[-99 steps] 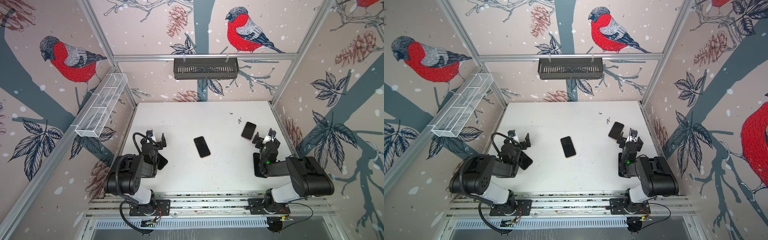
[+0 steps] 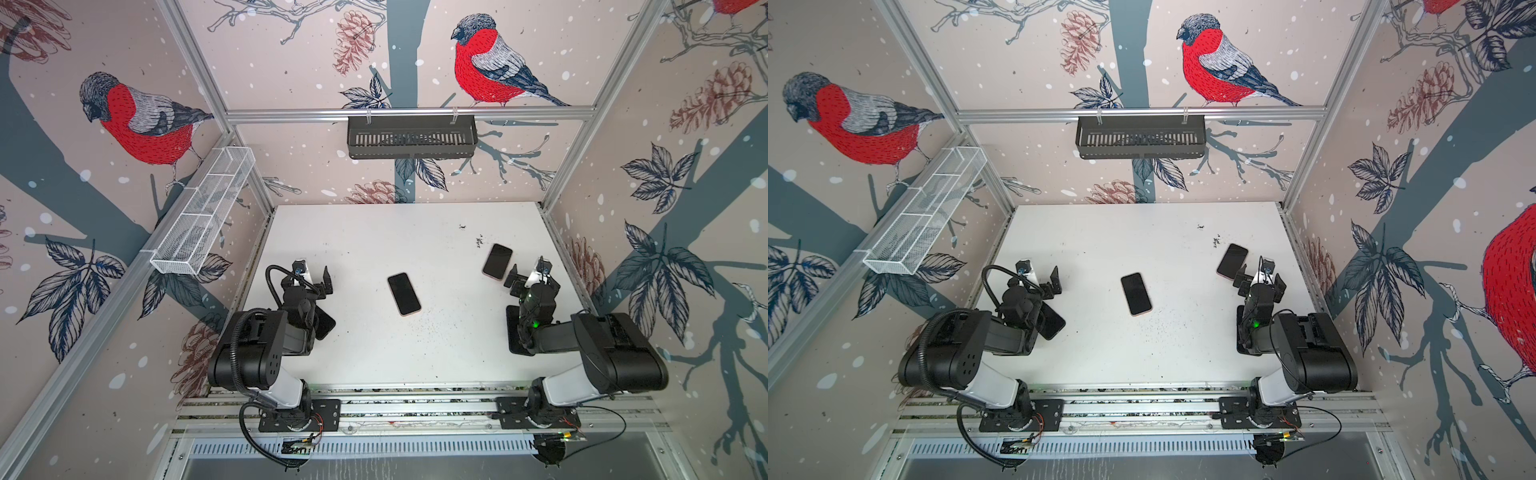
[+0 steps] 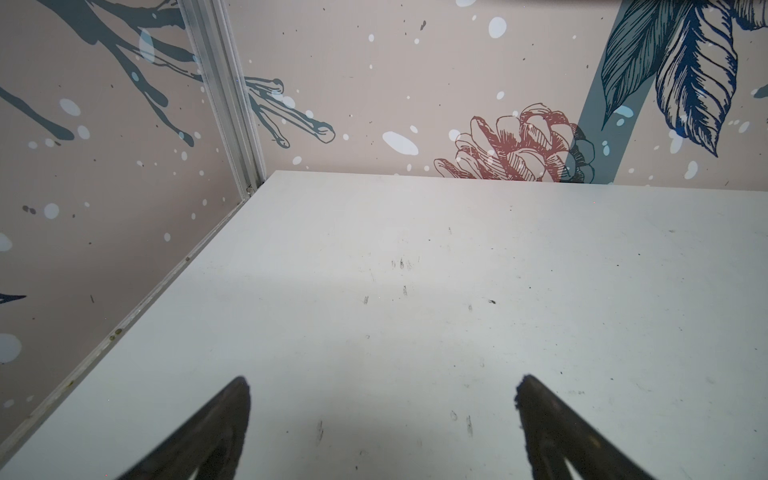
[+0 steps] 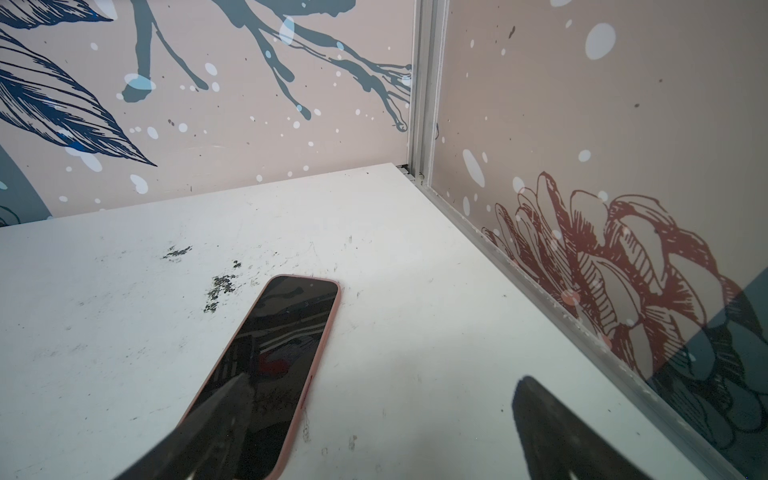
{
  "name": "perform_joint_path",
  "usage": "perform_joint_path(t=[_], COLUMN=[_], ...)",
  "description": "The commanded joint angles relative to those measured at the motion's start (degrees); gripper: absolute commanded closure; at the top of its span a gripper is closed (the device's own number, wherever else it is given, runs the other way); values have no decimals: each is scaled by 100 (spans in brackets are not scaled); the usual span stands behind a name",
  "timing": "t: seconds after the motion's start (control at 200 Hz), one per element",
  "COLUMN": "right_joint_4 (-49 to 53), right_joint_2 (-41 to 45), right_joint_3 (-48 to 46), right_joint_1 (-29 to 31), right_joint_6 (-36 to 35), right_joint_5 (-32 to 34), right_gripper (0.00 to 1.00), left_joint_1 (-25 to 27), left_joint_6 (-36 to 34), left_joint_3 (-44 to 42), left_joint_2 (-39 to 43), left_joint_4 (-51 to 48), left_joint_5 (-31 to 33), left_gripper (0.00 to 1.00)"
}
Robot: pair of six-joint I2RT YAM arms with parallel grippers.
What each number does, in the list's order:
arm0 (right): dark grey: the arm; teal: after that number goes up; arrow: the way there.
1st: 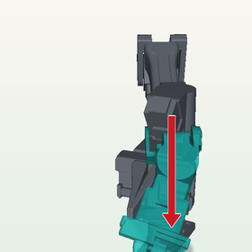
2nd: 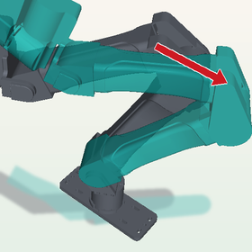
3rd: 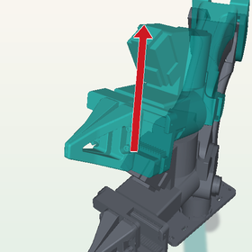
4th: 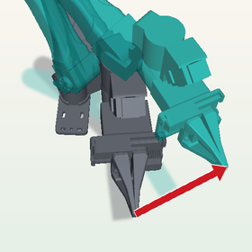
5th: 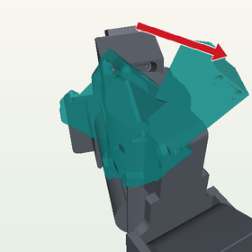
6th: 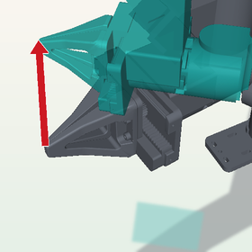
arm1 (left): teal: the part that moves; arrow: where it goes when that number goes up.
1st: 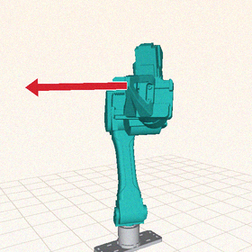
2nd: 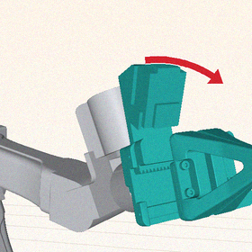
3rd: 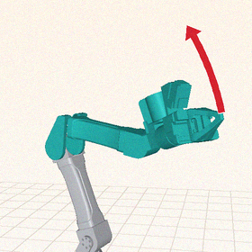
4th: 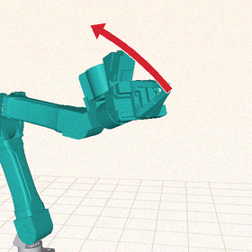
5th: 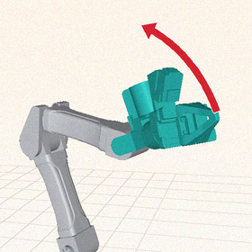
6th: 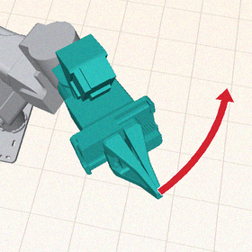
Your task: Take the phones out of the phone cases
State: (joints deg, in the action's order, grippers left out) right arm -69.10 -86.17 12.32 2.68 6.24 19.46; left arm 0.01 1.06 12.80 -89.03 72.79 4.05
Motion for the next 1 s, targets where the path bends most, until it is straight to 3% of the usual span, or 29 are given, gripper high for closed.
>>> perform_joint_path(t=[0.0, 0.505, 0.58, 0.695, 0.74, 0.785, 0.83, 0.916, 0.996], right_joint_4=[-157, -190, -304, -758, -1054, -346, 992, 3116, 4333], right_joint_2=[16, 38, 153, 354, 513, 901, 1319, 1771, 1858], right_joint_3=[8, -20, -66, -414, -450, -200, 247, 1046, 1479], right_joint_1=[10, 20, 219, 464, 673, 967, 1038, 977, 993], right_joint_6=[41, 35, -7, -229, -500, -665, -501, 481, 1307], right_joint_5=[31, 52, 625, 859, 1435, 1957, 1886, 1682, 1327], right_gripper=[0, 0, 0, 0, 0, 0, 0, 0, 0], left_joint_1=[-14, -19, -18, -14, -14, -17, -19, -11, -19], left_joint_6=[-80, -79, -80, -79, -79, -80, -75, -77, -79], left_joint_3=[20, 27, 14, 14, 21, 19, 26, 18, 23], left_joint_2=[9, 9, 13, 9, 9, 9, 9, 9, 9], left_joint_4=[226, 231, 229, 226, 227, 231, 226, 228, 226], left_joint_5=[-71, -71, -71, -71, -71, -71, -71, -71, -71], left_gripper=[1, 1, 1, 1, 1, 1, 1, 1, 1])
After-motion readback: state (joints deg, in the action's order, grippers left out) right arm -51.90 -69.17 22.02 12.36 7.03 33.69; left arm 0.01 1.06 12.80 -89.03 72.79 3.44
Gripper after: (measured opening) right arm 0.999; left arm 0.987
